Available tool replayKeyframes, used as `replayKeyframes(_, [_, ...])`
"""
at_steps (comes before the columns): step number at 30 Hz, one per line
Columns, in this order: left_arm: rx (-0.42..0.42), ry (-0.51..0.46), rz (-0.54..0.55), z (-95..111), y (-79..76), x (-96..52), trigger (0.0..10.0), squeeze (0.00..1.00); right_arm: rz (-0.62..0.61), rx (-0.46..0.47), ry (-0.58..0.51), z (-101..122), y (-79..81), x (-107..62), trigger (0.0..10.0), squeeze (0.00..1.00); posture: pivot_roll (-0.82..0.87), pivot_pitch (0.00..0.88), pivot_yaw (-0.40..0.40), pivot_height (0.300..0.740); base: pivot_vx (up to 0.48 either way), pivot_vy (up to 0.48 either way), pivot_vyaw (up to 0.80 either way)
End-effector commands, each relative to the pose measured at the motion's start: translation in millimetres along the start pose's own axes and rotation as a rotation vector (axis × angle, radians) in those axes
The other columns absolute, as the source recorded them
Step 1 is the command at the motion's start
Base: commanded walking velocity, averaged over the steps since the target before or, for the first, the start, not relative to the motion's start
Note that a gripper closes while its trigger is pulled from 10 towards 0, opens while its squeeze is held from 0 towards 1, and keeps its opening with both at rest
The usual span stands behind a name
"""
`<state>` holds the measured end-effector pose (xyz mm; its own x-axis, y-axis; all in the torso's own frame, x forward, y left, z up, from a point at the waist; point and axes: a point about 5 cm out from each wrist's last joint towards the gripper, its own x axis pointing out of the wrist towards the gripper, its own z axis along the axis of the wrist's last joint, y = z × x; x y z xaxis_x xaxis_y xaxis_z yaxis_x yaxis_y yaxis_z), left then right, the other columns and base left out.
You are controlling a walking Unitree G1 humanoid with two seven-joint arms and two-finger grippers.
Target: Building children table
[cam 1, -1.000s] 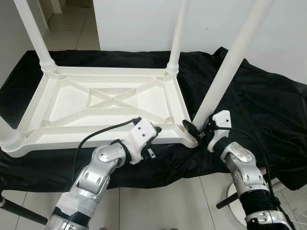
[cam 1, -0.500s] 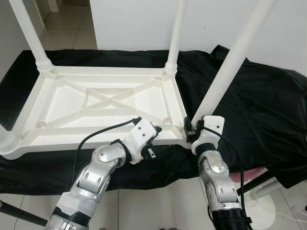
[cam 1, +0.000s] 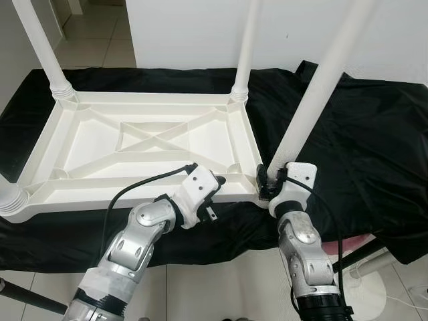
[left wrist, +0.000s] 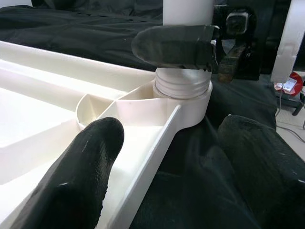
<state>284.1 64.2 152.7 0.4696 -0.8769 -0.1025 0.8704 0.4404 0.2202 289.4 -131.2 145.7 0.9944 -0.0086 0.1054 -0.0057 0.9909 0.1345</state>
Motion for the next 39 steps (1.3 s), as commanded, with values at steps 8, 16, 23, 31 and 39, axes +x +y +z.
replayKeyframes(8, [-0.002,0.020,0.041,-3,2.3,-0.6,10.0,0.00,0.139,0.043,-0.004,-1,-8.8,-8.5,10.0,1.00,-0.08,0.081,-0.038,0.740,0.000,0.000,0.00])
replayKeyframes(16, [-0.001,0.024,0.037,-4,2.3,-1.3,10.0,0.00,0.266,-0.023,-0.020,2,-25.5,-0.1,10.0,0.00,-0.07,0.075,-0.033,0.740,0.000,0.000,0.00])
replayKeyframes(23, [-0.003,0.027,0.026,-6,-1.7,-1.7,10.0,0.00,0.368,-0.054,-0.007,-3,-25.4,1.7,10.0,0.00,-0.06,0.072,-0.034,0.740,0.000,0.000,0.00])
replayKeyframes(31, [0.027,0.029,-0.009,-7,-2.9,-3.2,10.0,0.00,0.484,-0.061,-0.018,-6,-25.4,2.2,10.0,0.00,-0.05,0.066,-0.041,0.740,0.000,0.000,0.00])
replayKeyframes(39, [0.035,0.012,-0.011,-3,-1.0,-0.3,10.0,0.00,0.544,-0.120,-0.012,-9,-34.5,11.3,10.0,0.00,-0.07,0.055,-0.020,0.740,0.000,0.000,0.00])
